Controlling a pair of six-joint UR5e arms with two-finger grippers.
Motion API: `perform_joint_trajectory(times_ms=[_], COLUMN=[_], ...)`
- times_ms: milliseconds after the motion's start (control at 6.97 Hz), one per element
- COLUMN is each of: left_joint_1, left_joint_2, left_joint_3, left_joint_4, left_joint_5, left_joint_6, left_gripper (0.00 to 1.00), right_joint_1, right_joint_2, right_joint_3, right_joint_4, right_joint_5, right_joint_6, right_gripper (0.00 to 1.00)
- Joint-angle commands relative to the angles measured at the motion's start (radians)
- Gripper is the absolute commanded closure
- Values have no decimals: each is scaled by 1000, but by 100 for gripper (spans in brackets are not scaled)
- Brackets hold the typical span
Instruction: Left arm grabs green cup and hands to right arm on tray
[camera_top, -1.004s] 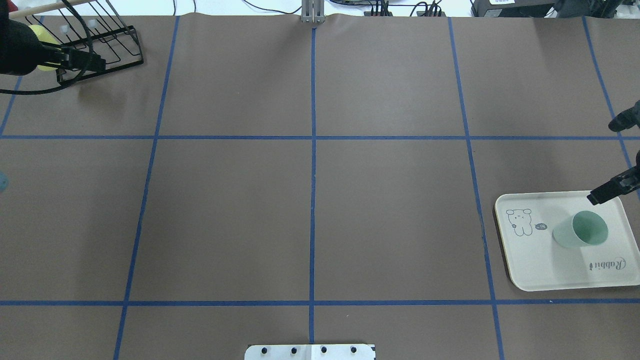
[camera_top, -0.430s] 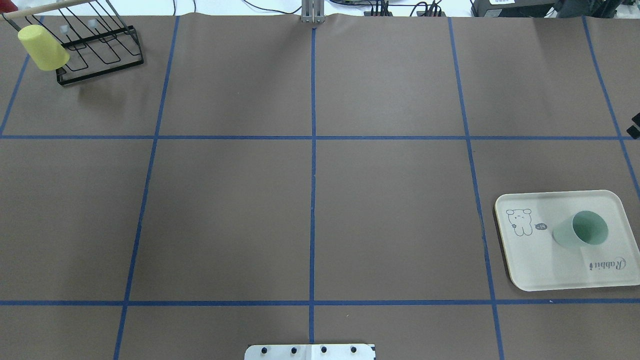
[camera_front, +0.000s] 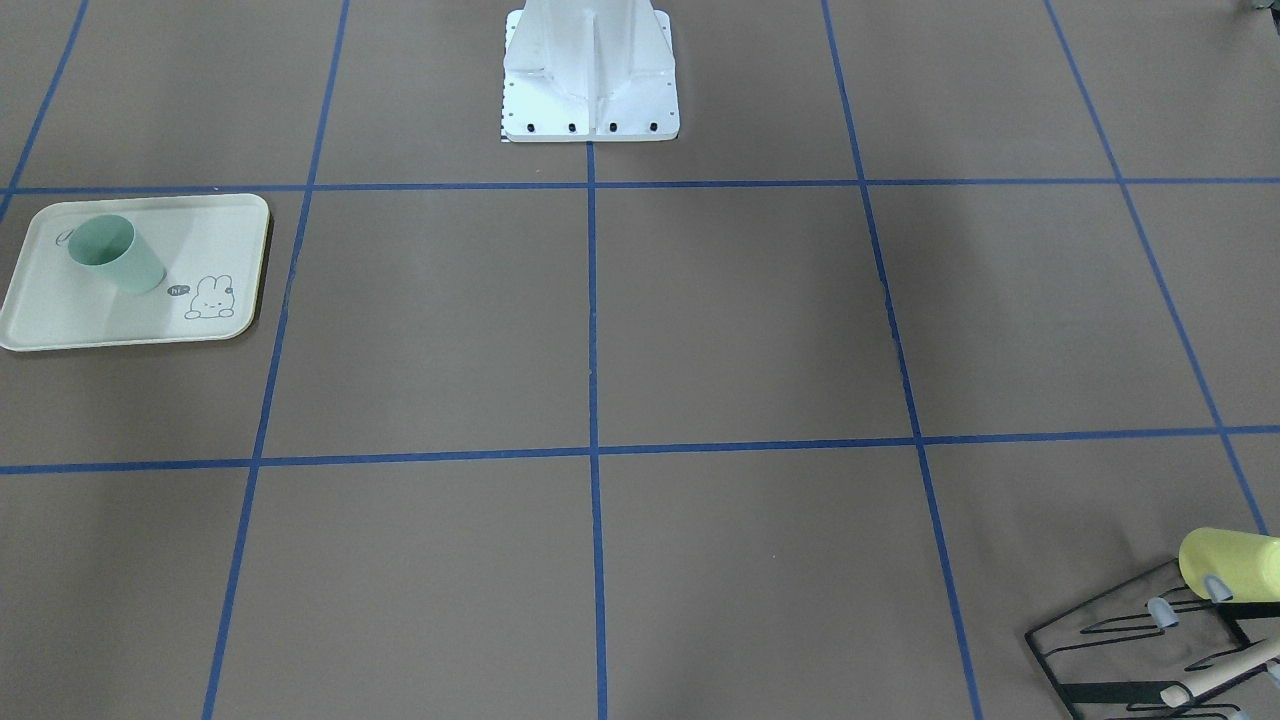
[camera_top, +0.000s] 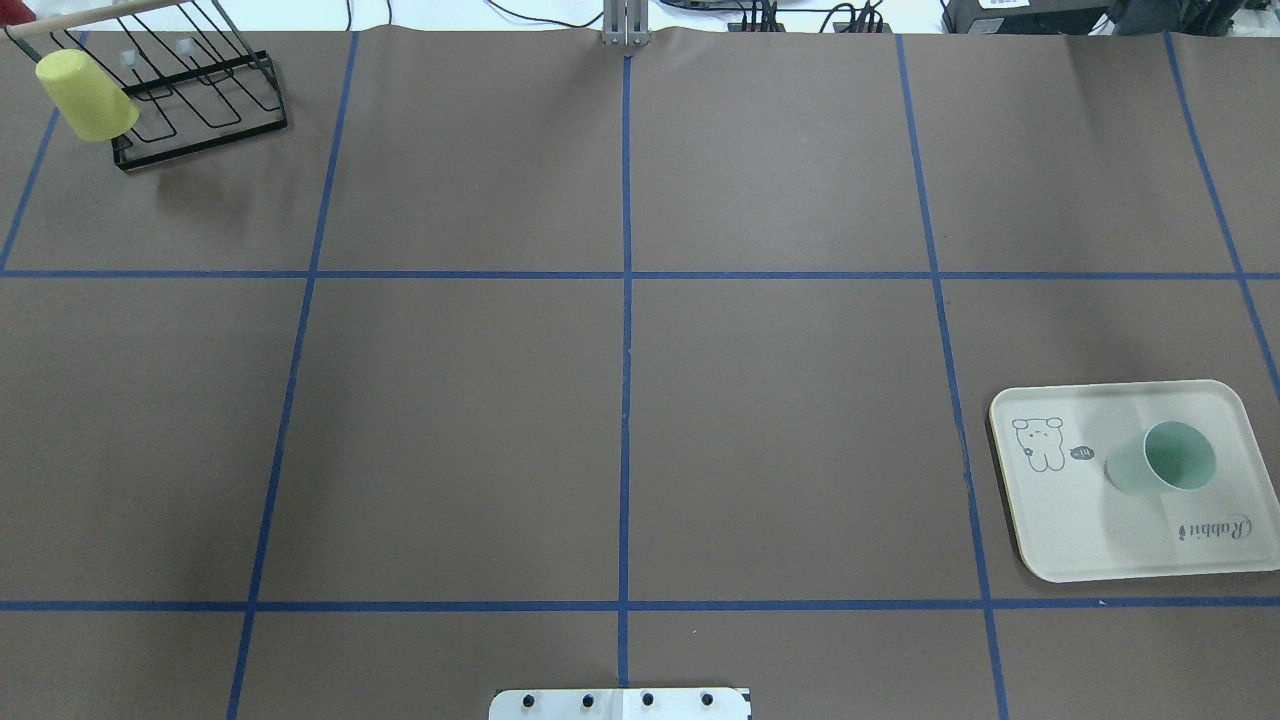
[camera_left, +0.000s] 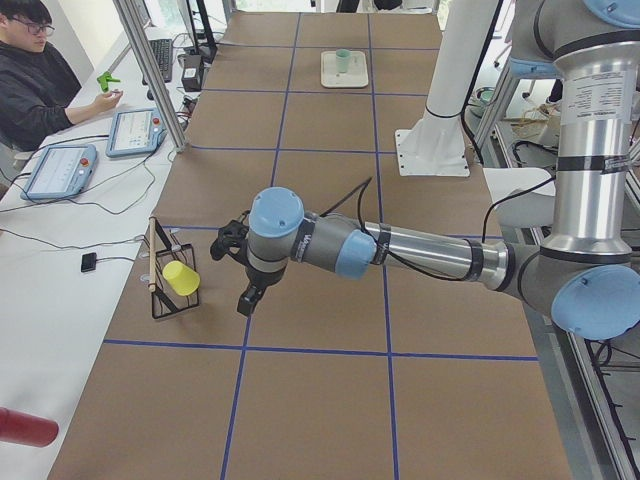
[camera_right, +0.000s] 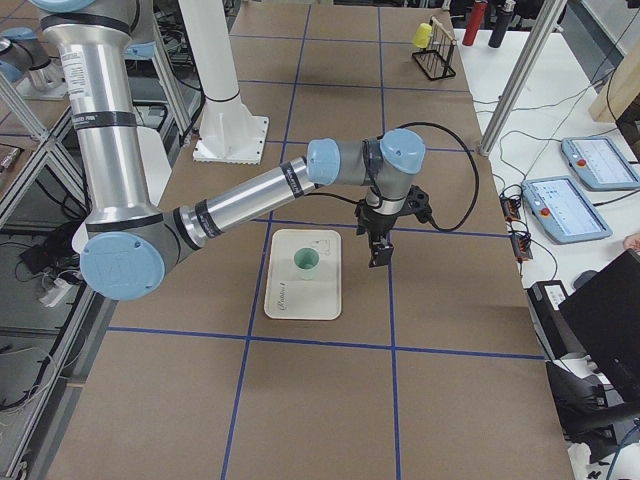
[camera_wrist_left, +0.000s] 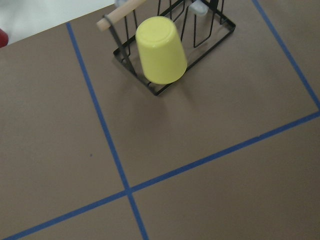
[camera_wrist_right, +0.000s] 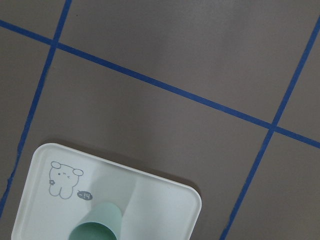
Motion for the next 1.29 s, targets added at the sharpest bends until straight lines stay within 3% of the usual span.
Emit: perform_joint_trajectory(times_ms=[0, 574, 717, 861, 1148], left_joint_1=[-24, -20, -13, -12, -7], left_joint_2=[137, 125, 125, 118, 116], left_joint_3=[27, 12, -37, -98, -132], left_joint_4=[-79, -15, 25, 126, 214], left_joint_5=[9, 28, 88, 151, 149], left_joint_6=[29, -22, -27, -26, -34], left_gripper=[0, 0, 0, 0, 0], right_joint_1=[93, 95, 99, 104, 113], right_joint_2=[-52, -129, -133, -143, -155], right_joint_3=[-34, -232, -267, -272, -272], right_joint_4=[42, 291, 337, 342, 357], right_joint_5=[10, 22, 24, 24, 40], right_joint_6=[-23, -3, -3, -3, -3], right_gripper=[1, 1, 1, 1, 1])
